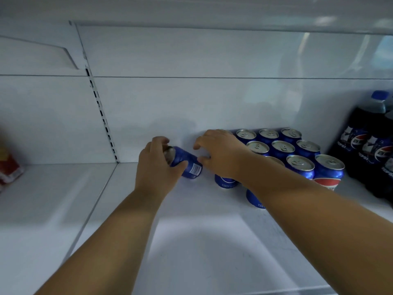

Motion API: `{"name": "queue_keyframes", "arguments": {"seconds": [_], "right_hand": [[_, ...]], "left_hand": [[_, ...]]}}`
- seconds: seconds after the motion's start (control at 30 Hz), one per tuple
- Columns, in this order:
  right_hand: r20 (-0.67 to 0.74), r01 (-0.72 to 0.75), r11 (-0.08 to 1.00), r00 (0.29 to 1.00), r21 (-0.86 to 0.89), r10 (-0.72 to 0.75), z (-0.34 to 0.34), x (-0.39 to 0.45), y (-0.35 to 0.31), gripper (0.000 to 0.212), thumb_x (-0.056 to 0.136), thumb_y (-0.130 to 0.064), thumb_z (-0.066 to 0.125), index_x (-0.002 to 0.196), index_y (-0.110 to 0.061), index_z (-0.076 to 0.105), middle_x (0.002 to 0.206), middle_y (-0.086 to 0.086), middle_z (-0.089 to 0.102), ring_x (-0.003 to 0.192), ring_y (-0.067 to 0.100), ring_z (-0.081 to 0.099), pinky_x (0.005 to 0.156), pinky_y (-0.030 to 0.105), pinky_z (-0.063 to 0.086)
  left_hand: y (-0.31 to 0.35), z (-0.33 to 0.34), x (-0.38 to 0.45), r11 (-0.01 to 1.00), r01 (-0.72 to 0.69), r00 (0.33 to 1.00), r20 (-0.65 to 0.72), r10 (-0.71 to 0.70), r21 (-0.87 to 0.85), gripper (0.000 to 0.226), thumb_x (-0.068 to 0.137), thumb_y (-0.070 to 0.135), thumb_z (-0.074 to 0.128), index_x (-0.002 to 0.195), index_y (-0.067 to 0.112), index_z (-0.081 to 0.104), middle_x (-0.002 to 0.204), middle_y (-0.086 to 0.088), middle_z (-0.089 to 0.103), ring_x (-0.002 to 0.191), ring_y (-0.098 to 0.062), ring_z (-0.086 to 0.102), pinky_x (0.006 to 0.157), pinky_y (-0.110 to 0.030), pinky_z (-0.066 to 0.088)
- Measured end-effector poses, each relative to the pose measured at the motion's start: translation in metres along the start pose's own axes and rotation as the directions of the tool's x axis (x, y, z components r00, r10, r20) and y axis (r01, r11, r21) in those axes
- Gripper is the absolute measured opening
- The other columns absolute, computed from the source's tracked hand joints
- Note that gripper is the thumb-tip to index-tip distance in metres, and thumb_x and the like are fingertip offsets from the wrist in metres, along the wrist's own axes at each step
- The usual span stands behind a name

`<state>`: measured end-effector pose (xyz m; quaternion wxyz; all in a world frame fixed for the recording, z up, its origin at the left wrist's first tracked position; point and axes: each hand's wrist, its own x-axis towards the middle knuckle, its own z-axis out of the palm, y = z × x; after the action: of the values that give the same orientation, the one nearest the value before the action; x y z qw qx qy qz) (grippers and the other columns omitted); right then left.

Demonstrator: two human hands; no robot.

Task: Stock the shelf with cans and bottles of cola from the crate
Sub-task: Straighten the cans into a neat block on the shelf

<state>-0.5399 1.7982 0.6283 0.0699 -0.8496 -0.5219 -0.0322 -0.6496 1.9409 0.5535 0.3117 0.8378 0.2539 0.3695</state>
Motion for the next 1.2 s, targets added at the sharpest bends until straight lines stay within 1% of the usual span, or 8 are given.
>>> {"name": "queue_keyframes", "arguments": {"seconds": [0.17, 0.33, 0.5, 0.63, 0.77, 0.93, 1.1, 1.2], "right_hand": [[-0.072, -0.035, 0.985, 0.996, 0.167, 0.048, -0.001, -0.001, -0.012, 0.032, 0.102, -0.025, 0.048, 0.133, -0.024, 0.056, 0.13, 0.001, 0.059, 0.118, 0.021, 0.055, 0.094, 0.032, 0.043], [0.045, -0.03, 0.93, 0.999, 0.365, 0.015, 0.001, -0.003, -0.023, 0.041, 0.102, -0.011, 0.042, 0.139, -0.027, 0.052, 0.133, -0.003, 0.062, 0.113, 0.019, 0.06, 0.085, 0.028, 0.048], [0.125, -0.082, 0.898, 0.992, 0.432, 0.03, 0.003, -0.01, -0.026, 0.039, 0.106, -0.02, 0.042, 0.142, -0.028, 0.052, 0.138, -0.006, 0.059, 0.122, 0.018, 0.057, 0.089, 0.027, 0.046], [0.084, -0.122, 0.898, 0.992, 0.422, 0.095, 0.001, -0.018, -0.026, 0.045, 0.099, -0.044, 0.055, 0.137, -0.022, 0.054, 0.127, -0.003, 0.063, 0.11, 0.019, 0.06, 0.082, 0.032, 0.046], [0.005, -0.103, 0.94, 0.994, 0.324, 0.108, -0.003, -0.024, -0.026, 0.06, 0.094, -0.056, 0.055, 0.147, -0.03, 0.041, 0.143, -0.002, 0.049, 0.122, 0.02, 0.054, 0.085, 0.03, 0.038], [0.115, -0.001, 0.988, 0.993, 0.157, -0.017, -0.013, -0.03, -0.024, 0.042, 0.092, -0.05, 0.061, 0.128, -0.028, 0.058, 0.119, -0.007, 0.057, 0.11, 0.016, 0.056, 0.063, 0.018, 0.031], [0.047, -0.157, 0.984, 0.987, 0.079, 0.153, -0.01, -0.025, -0.034, 0.066, 0.081, -0.068, 0.063, 0.126, -0.02, 0.056, 0.113, -0.003, 0.061, 0.094, 0.019, 0.06, 0.065, 0.029, 0.046], [0.016, -0.151, 0.988, 0.988, -0.028, 0.152, -0.007, -0.022, -0.041, 0.069, 0.082, -0.076, 0.055, 0.123, -0.02, 0.057, 0.113, -0.002, 0.061, 0.095, 0.021, 0.06, 0.057, 0.028, 0.037]], "left_hand": [[0.016, -0.014, -0.013, 0.99, -0.109, 0.986, 0.119, 0.119, -0.087, 0.072, 0.071, 0.017, 0.084, 0.131, 0.024, 0.044, 0.129, 0.006, 0.056, 0.113, -0.017, 0.056, 0.093, -0.033, 0.051], [0.013, -0.026, -0.023, 0.965, -0.056, 0.962, 0.245, 0.12, -0.254, 0.07, 0.077, -0.001, 0.075, 0.13, 0.032, 0.043, 0.135, 0.006, 0.049, 0.12, -0.005, 0.054, 0.101, -0.031, 0.05], [0.019, -0.022, -0.044, 0.979, 0.132, 0.983, 0.151, -0.109, -0.154, 0.084, 0.071, 0.031, 0.087, 0.141, 0.028, 0.038, 0.13, 0.01, 0.041, 0.117, -0.009, 0.05, 0.092, -0.028, 0.047], [0.022, -0.013, -0.053, 0.974, 0.225, 0.961, 0.162, -0.222, 0.003, 0.104, 0.056, 0.051, 0.089, 0.142, 0.026, 0.036, 0.116, 0.009, 0.048, 0.107, -0.016, 0.056, 0.086, -0.033, 0.05], [0.021, -0.012, -0.052, 0.967, 0.227, 0.953, 0.233, -0.195, -0.117, 0.086, 0.069, 0.034, 0.087, 0.138, 0.028, 0.036, 0.108, 0.014, 0.062, 0.093, -0.005, 0.063, 0.069, -0.024, 0.049], [0.01, -0.017, -0.049, 0.937, 0.264, 0.937, 0.291, -0.193, -0.227, 0.058, 0.081, 0.019, 0.078, 0.123, 0.036, 0.042, 0.114, 0.012, 0.068, 0.098, -0.006, 0.066, 0.086, -0.03, 0.053], [0.021, -0.002, -0.058, 0.958, 0.235, 0.928, 0.332, -0.171, -0.163, 0.076, 0.05, 0.046, 0.085, 0.116, 0.036, 0.048, 0.113, 0.01, 0.061, 0.094, -0.006, 0.065, 0.081, -0.032, 0.057], [0.027, 0.004, -0.057, 0.964, 0.247, 0.947, 0.237, -0.218, -0.098, 0.067, 0.052, 0.048, 0.084, 0.107, 0.032, 0.051, 0.109, 0.004, 0.059, 0.09, -0.011, 0.063, 0.077, -0.031, 0.053]]}}
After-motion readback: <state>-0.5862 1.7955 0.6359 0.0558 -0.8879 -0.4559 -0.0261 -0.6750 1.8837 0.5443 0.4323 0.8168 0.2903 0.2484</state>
